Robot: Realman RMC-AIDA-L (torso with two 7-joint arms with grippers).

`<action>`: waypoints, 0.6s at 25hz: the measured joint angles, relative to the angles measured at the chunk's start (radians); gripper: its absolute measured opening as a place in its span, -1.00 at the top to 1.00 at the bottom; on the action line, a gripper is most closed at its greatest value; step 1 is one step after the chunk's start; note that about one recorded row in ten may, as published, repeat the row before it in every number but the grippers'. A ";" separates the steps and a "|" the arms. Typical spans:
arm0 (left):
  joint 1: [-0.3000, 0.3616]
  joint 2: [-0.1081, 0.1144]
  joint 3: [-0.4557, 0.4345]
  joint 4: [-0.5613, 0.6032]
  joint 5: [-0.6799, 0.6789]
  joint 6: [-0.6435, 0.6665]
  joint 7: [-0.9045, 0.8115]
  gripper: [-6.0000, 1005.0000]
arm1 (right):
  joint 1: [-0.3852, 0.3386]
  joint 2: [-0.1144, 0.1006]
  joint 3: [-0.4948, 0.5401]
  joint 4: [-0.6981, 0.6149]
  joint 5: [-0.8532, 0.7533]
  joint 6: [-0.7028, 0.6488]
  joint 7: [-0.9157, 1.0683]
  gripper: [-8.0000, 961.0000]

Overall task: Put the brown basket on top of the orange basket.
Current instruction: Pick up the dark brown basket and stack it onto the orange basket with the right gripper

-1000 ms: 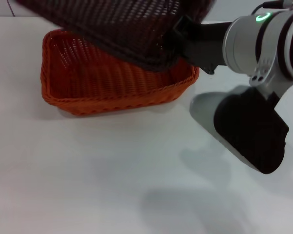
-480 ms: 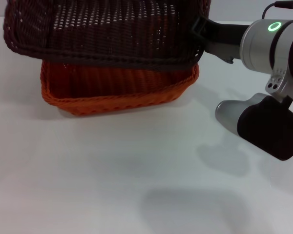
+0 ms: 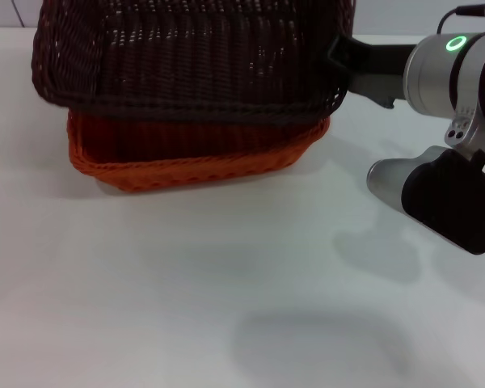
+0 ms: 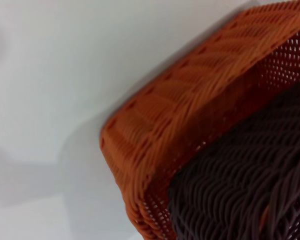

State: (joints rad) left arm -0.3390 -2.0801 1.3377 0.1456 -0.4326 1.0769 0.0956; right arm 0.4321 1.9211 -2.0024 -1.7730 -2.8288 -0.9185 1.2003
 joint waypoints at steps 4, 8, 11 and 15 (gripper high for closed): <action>-0.002 0.000 0.000 0.000 0.000 -0.014 0.000 -0.67 | 0.020 -0.026 -0.021 0.035 0.011 0.003 0.072 0.53; -0.005 0.000 -0.001 0.000 0.000 -0.025 -0.001 -0.67 | 0.022 -0.032 -0.024 0.041 0.018 0.006 0.099 0.52; -0.010 0.000 -0.002 0.000 0.000 -0.036 0.000 -0.67 | 0.013 -0.033 -0.027 0.030 0.023 0.004 0.117 0.51; -0.017 0.001 -0.007 0.000 0.000 -0.050 0.009 -0.67 | -0.009 -0.028 -0.017 0.000 0.023 -0.007 0.132 0.15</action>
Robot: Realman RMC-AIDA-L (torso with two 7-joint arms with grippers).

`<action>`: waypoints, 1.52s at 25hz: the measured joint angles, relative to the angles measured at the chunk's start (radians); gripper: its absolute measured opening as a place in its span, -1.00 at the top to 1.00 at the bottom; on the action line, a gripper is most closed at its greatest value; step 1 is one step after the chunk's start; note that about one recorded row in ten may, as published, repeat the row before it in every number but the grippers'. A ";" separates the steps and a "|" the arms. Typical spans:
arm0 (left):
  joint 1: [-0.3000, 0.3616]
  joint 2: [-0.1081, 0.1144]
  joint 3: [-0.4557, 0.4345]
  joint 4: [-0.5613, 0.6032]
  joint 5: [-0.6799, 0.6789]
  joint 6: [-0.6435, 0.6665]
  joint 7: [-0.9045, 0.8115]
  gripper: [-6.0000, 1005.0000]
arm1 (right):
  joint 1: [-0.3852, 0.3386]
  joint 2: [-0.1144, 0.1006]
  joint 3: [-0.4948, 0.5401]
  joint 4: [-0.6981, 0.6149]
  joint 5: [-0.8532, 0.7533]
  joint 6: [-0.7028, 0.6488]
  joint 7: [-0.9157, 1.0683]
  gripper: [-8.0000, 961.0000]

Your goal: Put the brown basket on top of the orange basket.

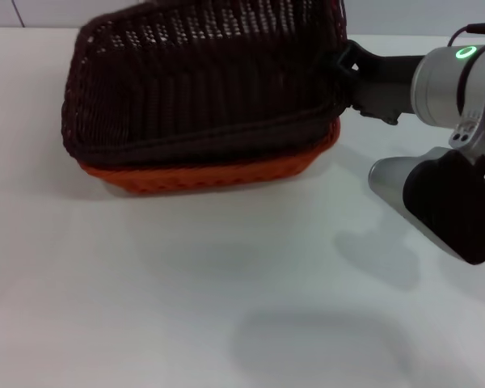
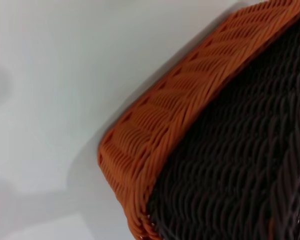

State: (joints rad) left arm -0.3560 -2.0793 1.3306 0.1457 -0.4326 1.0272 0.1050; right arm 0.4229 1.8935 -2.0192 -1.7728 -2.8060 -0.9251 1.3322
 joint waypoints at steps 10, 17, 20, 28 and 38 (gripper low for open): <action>0.000 0.004 0.008 0.000 0.007 -0.004 0.001 -0.66 | -0.130 0.056 0.009 -0.113 -0.007 -0.018 0.007 -0.37; 0.000 0.009 0.020 0.003 0.008 -0.010 0.002 -0.65 | -0.223 0.105 -0.013 -0.193 0.060 -0.049 0.003 -0.38; 0.000 0.009 0.025 0.005 0.009 -0.010 0.002 -0.65 | -0.234 0.116 -0.056 -0.182 0.065 -0.063 0.010 -0.39; 0.006 0.009 0.045 0.007 0.010 -0.003 0.004 -0.65 | -0.285 0.164 -0.063 -0.147 0.097 0.271 0.161 -0.40; 0.020 0.008 0.037 0.011 0.000 0.056 -0.008 -0.65 | -0.403 0.186 -0.032 0.038 0.284 1.214 0.667 -0.42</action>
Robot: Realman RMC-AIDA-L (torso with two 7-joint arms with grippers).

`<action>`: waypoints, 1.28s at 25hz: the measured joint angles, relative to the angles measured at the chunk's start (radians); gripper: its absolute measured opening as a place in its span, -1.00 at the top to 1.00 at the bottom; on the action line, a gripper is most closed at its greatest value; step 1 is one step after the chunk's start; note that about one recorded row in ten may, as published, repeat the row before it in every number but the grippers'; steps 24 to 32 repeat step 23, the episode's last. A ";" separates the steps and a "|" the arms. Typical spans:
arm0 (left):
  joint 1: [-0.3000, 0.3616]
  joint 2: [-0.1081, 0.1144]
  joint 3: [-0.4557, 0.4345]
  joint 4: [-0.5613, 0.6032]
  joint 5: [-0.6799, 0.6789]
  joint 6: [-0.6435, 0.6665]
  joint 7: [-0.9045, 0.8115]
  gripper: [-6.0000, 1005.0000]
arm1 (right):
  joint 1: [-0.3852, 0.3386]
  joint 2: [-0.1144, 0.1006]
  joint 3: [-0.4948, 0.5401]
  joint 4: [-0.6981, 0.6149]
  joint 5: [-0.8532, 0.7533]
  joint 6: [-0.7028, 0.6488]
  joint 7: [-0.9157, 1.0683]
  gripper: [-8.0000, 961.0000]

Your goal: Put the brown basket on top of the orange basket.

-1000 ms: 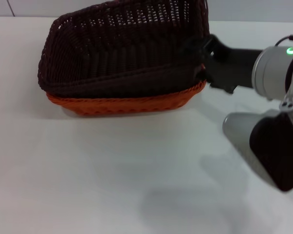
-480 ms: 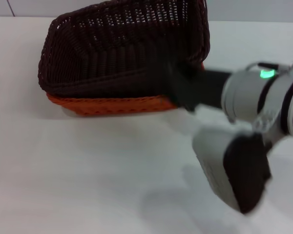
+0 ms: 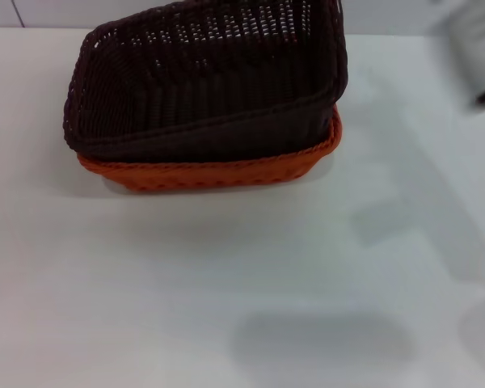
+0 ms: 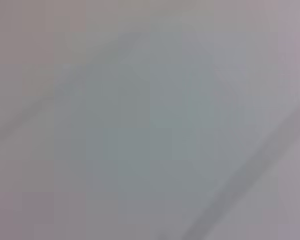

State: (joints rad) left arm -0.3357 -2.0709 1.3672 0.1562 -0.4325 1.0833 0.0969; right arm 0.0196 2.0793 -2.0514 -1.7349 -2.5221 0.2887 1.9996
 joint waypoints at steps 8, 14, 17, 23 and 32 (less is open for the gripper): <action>0.038 0.003 -0.012 0.015 -0.001 0.043 -0.036 -0.65 | -0.015 -0.002 0.059 0.432 0.090 0.588 0.584 -0.44; 0.063 0.010 -0.019 0.015 -0.001 0.076 -0.108 -0.65 | 0.067 -0.002 0.127 0.674 0.113 0.664 0.778 -0.54; 0.072 0.010 -0.021 0.015 -0.001 0.107 -0.109 -0.65 | 0.094 0.004 0.113 0.747 0.133 0.729 0.782 -0.68; 0.081 0.002 -0.039 0.012 -0.001 0.181 -0.134 -0.65 | 0.152 0.006 0.016 0.913 0.211 0.950 0.790 -0.72; 0.081 0.002 -0.039 0.012 -0.001 0.181 -0.134 -0.65 | 0.152 0.006 0.016 0.913 0.211 0.950 0.790 -0.72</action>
